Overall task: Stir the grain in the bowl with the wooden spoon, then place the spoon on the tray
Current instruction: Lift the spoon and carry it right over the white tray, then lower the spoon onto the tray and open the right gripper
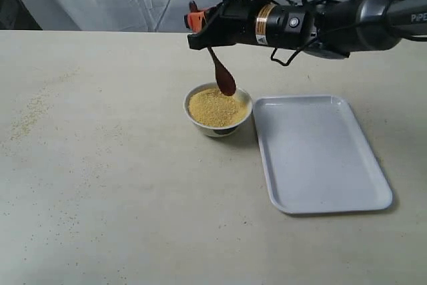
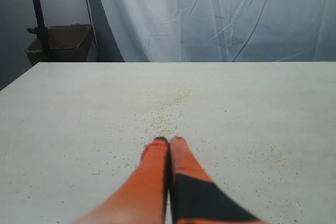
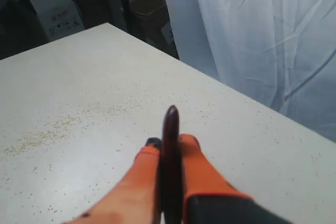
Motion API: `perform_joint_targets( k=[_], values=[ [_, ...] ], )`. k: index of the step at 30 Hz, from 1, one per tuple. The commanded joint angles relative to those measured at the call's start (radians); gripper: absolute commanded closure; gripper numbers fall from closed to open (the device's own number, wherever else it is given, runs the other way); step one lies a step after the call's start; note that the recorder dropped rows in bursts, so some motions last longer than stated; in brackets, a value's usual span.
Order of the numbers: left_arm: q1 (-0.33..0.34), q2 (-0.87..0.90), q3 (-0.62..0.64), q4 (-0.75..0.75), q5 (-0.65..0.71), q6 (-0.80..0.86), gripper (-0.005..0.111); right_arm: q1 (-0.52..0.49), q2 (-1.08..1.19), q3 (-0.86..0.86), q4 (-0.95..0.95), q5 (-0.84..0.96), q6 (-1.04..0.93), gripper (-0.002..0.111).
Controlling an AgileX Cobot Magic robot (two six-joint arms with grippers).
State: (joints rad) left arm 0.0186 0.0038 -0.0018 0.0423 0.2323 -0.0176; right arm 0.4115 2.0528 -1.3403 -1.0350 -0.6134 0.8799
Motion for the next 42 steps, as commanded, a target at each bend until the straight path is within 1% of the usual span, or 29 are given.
perform_joint_targets(
  k=[1,3,5,6,7,8,9,10,11,12,13,14,15,16,17,20,22,25,28,29,30,31,33,36,42],
  values=[
    [0.002,-0.004,0.002,0.002,-0.001,0.000,0.107,-0.003,-0.026,-0.001,-0.019,0.030,0.021,0.108],
    [0.002,-0.004,0.002,0.002,-0.001,0.000,0.107,-0.003,-0.064,-0.001,-0.021,0.102,0.162,0.108],
    [0.002,-0.004,0.002,0.002,-0.001,0.000,0.107,-0.003,-0.135,-0.001,-0.077,0.260,0.328,0.108],
    [0.002,-0.004,0.002,0.002,-0.001,0.000,0.107,-0.010,-0.167,-0.001,-0.148,0.328,0.419,0.108],
    [0.002,-0.004,0.002,0.002,-0.001,0.000,0.107,-0.021,-0.196,-0.001,-0.256,0.359,0.533,0.108],
    [0.002,-0.004,0.002,0.002,-0.001,0.000,0.107,-0.042,-0.218,-0.001,-0.365,0.348,0.681,0.108],
    [0.002,-0.004,0.002,0.002,-0.001,0.000,0.107,-0.075,-0.241,-0.003,-0.503,0.292,0.857,0.108],
    [0.002,-0.004,0.002,0.002,-0.001,0.000,0.107,-0.115,-0.255,-0.013,-0.633,0.198,1.028,0.108],
    [0.002,-0.004,0.002,0.002,-0.001,0.000,0.107,-0.152,-0.258,-0.033,-0.709,0.102,1.155,0.108],
    [0.002,-0.004,0.002,0.002,-0.001,0.000,0.107,-0.206,-0.254,-0.048,-0.709,-0.036,1.229,0.108],
    [0.002,-0.004,0.002,0.002,-0.001,0.000,0.107,-0.296,-0.231,-0.069,-0.709,-0.321,1.235,0.108],
    [0.002,-0.004,0.002,0.002,-0.001,0.000,0.107,-0.338,-0.218,-0.071,-0.709,-0.430,1.235,0.108],
    [0.002,-0.004,0.002,0.002,-0.001,0.000,0.107,-0.409,-0.193,-0.062,-0.709,-0.576,1.235,0.108],
    [0.002,-0.004,0.002,0.002,-0.001,0.000,0.107,-0.437,-0.179,-0.049,-0.709,-0.608,1.235,0.108],
    [0.002,-0.004,0.002,0.002,-0.001,0.000,0.107,-0.477,-0.150,-0.010,-0.709,-0.608,1.235,0.108],
    [0.002,-0.004,0.002,0.002,-0.001,0.000,0.107,-0.510,-0.092,0.110,-0.709,-0.608,1.235,0.108],
    [0.002,-0.004,0.002,0.002,-0.001,0.000,0.107,-0.508,-0.020,0.208,-0.709,-0.451,1.215,0.108],
    [0.002,-0.004,0.002,0.002,-0.001,0.000,0.107,-0.508,0.040,0.238,-0.709,-0.396,1.215,0.105],
    [0.002,-0.004,0.002,0.002,-0.001,0.000,0.107,-0.508,0.070,0.238,-0.709,-0.357,1.215,0.090],
    [0.002,-0.004,0.002,0.002,-0.001,0.000,0.107,-0.508,0.075,0.238,-0.709,-0.333,1.211,0.079],
    [0.002,-0.004,0.002,0.002,-0.001,0.000,0.107,-0.508,0.075,0.238,-0.709,-0.324,1.203,0.073],
    [0.002,-0.004,0.002,0.002,-0.001,0.000,0.107,-0.508,0.075,0.238,-0.709,-0.306,1.203,0.062],
    [0.002,-0.004,0.002,0.002,-0.001,0.000,0.107,-0.508,0.075,0.238,-0.709,-0.289,1.203,0.055],
    [0.002,-0.004,0.002,0.002,-0.001,0.000,0.107,-0.508,0.075,0.238,-0.709,-0.254,1.197,0.052],
    [0.002,-0.004,0.002,0.002,-0.001,0.000,0.107,-0.508,0.059,0.238,-0.709,-0.132,1.146,0.052]
  ],
)
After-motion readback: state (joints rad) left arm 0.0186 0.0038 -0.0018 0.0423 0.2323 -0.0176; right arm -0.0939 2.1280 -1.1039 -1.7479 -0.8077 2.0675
